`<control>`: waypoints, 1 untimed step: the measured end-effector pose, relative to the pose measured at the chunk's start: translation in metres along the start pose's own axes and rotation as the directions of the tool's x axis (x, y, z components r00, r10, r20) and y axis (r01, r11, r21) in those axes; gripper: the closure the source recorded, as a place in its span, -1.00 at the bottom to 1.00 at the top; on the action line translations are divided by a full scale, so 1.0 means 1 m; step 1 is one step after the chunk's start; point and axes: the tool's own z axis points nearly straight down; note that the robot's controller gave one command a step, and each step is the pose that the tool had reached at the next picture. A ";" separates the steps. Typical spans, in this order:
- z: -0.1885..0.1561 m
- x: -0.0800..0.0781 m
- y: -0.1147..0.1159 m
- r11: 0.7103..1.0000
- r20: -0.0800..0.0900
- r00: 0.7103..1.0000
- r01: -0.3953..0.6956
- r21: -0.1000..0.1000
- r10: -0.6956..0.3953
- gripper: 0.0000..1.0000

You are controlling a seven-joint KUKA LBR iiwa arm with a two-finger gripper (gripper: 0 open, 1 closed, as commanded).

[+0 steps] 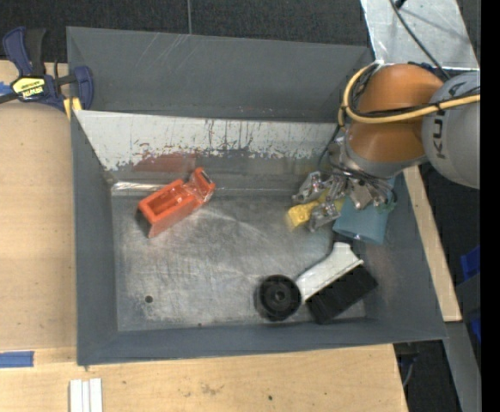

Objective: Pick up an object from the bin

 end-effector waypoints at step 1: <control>-0.059 0.005 -0.008 1.000 -0.013 1.000 0.028 -0.007 -0.028 1.00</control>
Offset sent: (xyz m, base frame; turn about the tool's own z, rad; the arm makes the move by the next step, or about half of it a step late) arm 0.0000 0.0000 0.0000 0.0000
